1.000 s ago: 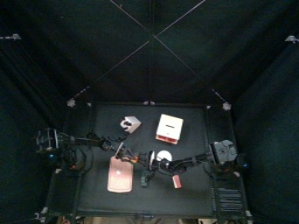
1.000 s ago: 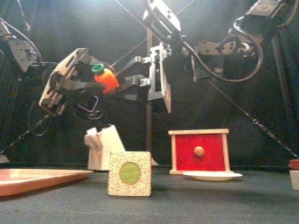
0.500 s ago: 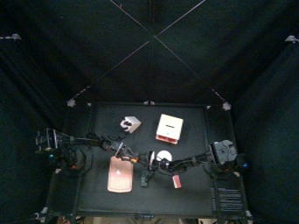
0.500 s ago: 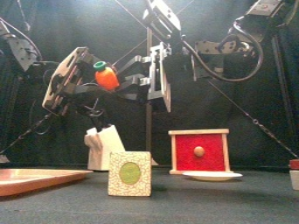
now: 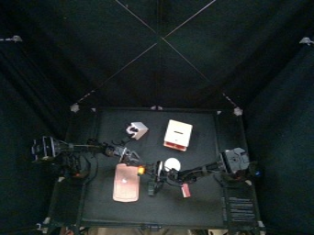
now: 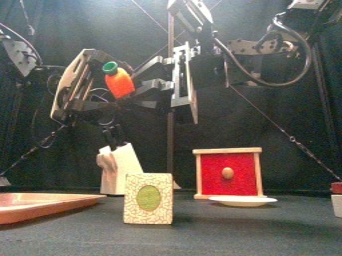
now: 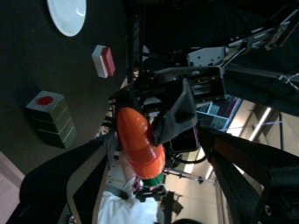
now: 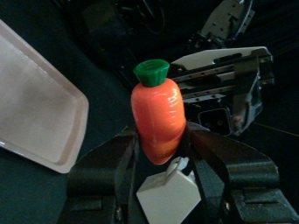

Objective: Assemble carrot

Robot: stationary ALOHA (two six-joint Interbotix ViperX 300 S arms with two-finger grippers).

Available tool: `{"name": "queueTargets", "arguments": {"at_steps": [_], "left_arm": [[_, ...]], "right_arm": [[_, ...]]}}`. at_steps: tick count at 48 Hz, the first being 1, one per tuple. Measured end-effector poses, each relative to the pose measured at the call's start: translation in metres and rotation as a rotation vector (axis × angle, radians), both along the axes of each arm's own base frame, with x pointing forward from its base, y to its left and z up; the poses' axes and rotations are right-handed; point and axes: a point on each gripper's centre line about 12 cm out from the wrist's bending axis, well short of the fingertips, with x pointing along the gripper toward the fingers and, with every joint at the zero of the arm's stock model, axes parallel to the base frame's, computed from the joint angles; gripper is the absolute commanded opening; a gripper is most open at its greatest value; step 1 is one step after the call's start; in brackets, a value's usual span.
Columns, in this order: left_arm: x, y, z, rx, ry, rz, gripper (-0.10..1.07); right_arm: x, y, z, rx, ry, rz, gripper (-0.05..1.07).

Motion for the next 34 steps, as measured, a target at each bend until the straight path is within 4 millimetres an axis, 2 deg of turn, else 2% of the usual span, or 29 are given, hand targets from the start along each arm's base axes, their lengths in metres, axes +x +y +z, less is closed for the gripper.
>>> {"name": "queueTargets", "arguments": {"at_steps": [6,34], "left_arm": [[-0.002,-0.0004,0.0037,0.008,-0.013,0.0,1.03],[-0.006,0.0028,-0.0058,0.056,0.037,-0.009,1.03]], "right_arm": [[0.0001,0.0001,0.0002,0.007,-0.001,-0.004,0.73],[-0.003,-0.0016,-0.0014,0.047,-0.003,-0.046,0.73]]}}
